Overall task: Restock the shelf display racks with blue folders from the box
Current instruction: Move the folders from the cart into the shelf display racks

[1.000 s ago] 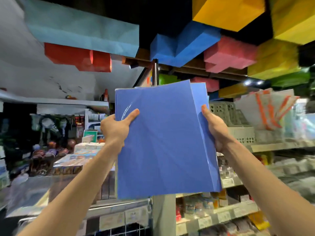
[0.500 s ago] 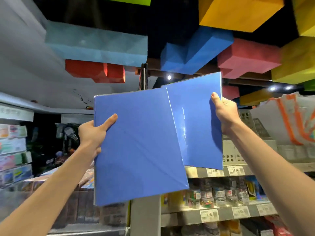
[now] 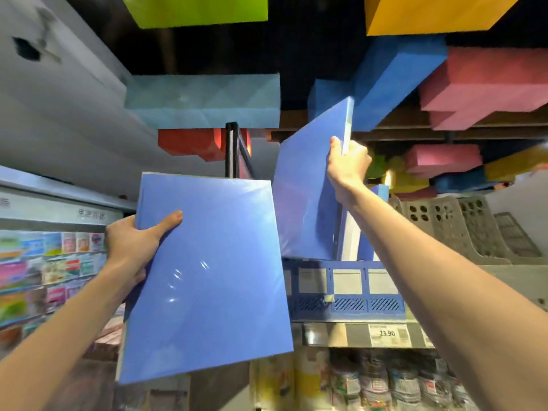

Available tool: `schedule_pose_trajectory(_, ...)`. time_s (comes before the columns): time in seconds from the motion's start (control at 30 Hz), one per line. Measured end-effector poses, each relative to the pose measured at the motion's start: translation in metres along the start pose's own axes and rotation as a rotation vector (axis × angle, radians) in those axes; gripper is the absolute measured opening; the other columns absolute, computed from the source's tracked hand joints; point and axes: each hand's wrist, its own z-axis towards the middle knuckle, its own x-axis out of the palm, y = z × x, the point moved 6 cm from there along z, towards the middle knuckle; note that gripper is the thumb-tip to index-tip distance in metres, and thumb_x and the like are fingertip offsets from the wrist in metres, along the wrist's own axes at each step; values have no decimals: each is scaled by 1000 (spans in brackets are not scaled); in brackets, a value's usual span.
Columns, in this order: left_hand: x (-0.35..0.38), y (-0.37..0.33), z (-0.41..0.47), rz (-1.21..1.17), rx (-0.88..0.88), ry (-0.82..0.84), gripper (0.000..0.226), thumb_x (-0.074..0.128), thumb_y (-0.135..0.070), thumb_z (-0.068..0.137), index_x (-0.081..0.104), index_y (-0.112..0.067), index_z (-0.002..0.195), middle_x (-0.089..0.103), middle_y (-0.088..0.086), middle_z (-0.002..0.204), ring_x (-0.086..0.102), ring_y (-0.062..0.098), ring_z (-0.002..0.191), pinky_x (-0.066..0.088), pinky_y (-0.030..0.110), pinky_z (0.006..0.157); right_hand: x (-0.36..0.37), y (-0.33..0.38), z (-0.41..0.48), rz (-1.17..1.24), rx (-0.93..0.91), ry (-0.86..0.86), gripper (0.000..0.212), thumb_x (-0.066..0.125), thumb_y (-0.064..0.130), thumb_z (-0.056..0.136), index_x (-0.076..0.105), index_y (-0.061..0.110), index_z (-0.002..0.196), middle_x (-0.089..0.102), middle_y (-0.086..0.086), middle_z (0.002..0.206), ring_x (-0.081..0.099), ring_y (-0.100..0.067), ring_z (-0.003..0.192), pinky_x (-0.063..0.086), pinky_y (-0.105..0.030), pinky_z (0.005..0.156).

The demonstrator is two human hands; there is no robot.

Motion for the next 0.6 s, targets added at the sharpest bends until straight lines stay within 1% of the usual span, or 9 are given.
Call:
schedule_pose_trajectory(0.07,0,-3,5,12,35,-6,25,90,-24,73,69,-14,83,71,1,84,64,17,66,53,29,62,5,9,10,-15,-72,-43,36,49,30,102,62,-1,87,68,-21,91,61,-40,93,37,-38,73)
schedule_pose_trajectory(0.1,-1,-4,8,21,46,-15,25,90,-24,72,69,-14,82,71,1,84,64,17,66,54,29,62,9,13,14,-35,-117,-55,37,48,30,102,63,-2,92,69,-23,97,61,-41,95,34,-37,72)
schedule_pose_trajectory(0.2,-1,1,13,54,71,-38,27,92,-25,70,70,-14,81,72,7,88,66,21,70,56,33,67,27,16,13,-102,-166,-27,38,46,30,104,63,-4,105,68,-25,106,58,-44,103,35,-39,78)
schedule_pose_trajectory(0.27,-3,6,14,89,105,-63,32,93,-29,68,73,-11,84,74,8,89,68,23,73,58,34,68,44,3,2,-122,-137,9,38,46,30,104,62,-4,109,67,-27,109,57,-45,105,35,-40,80)
schedule_pose_trajectory(0.33,-4,9,17,142,128,-86,40,95,-36,63,75,-10,86,76,7,87,72,24,76,60,37,69,60,-13,-7,-101,-89,42,37,45,30,105,60,-3,111,66,-28,110,58,-45,105,36,-39,78)
schedule_pose_trajectory(0.43,-5,9,22,157,119,-90,40,97,-39,59,75,-13,81,77,3,84,75,26,76,63,46,71,76,-30,-17,-87,-20,80,39,44,30,106,59,-4,117,65,-26,115,58,-42,108,33,-30,71)
schedule_pose_trajectory(0.5,-4,7,24,181,138,-96,40,97,-41,58,74,-15,78,76,2,81,75,26,75,63,49,71,79,-37,-20,-82,4,96,40,44,29,106,57,-6,121,64,-25,119,59,-40,111,27,-21,64)
schedule_pose_trajectory(0.53,-4,6,24,190,150,-102,41,97,-44,57,74,-15,77,76,1,80,75,26,75,63,50,70,81,-39,-21,-82,-1,105,39,44,27,106,56,-7,122,63,-26,120,58,-40,111,24,-20,61)
schedule_pose_trajectory(0.6,-6,6,26,204,157,-108,43,96,-47,57,74,-16,78,76,1,81,74,25,75,63,50,71,88,-43,-22,-86,-17,155,36,45,24,105,52,-7,122,62,-28,119,58,-44,108,24,-23,63)
